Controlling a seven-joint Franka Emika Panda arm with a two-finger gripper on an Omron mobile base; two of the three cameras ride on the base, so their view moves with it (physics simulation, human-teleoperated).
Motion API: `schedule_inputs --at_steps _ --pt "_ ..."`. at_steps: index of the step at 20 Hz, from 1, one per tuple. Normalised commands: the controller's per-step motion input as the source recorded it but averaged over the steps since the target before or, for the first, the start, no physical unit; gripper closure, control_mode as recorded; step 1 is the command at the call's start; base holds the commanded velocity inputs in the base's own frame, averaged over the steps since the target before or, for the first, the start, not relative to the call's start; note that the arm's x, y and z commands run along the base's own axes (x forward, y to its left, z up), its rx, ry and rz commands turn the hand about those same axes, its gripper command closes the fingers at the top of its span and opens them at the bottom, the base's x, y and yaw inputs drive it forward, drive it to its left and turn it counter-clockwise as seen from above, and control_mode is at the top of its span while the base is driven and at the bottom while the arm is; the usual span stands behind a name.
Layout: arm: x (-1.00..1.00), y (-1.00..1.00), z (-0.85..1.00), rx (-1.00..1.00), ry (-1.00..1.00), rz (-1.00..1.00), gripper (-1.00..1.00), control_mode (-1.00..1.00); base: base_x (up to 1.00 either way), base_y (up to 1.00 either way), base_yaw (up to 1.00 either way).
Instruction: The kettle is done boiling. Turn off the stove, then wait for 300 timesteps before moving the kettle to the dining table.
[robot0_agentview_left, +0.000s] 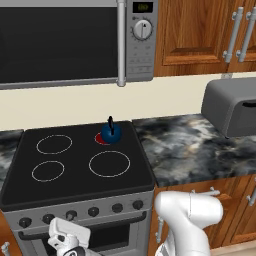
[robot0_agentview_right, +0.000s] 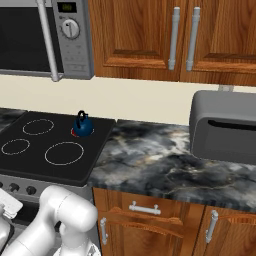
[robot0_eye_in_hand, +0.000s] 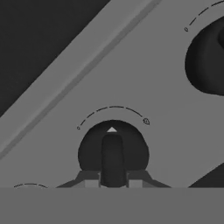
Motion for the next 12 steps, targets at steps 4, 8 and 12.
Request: schedule_inputs --at_steps 4,8,12 --pt "-0.01 0.00 0.00 0.14 -0.06 0.00 1.00 -1.00 0.00 0.00 0.00" --pt "0.00 0.00 0.00 0.16 -0.08 0.01 1.00 -1.00 0.00 0.00 0.00" --pt "0.00 0.00 0.00 0.18 -0.08 0.05 1.00 -1.00 0.00 0.00 0.00"
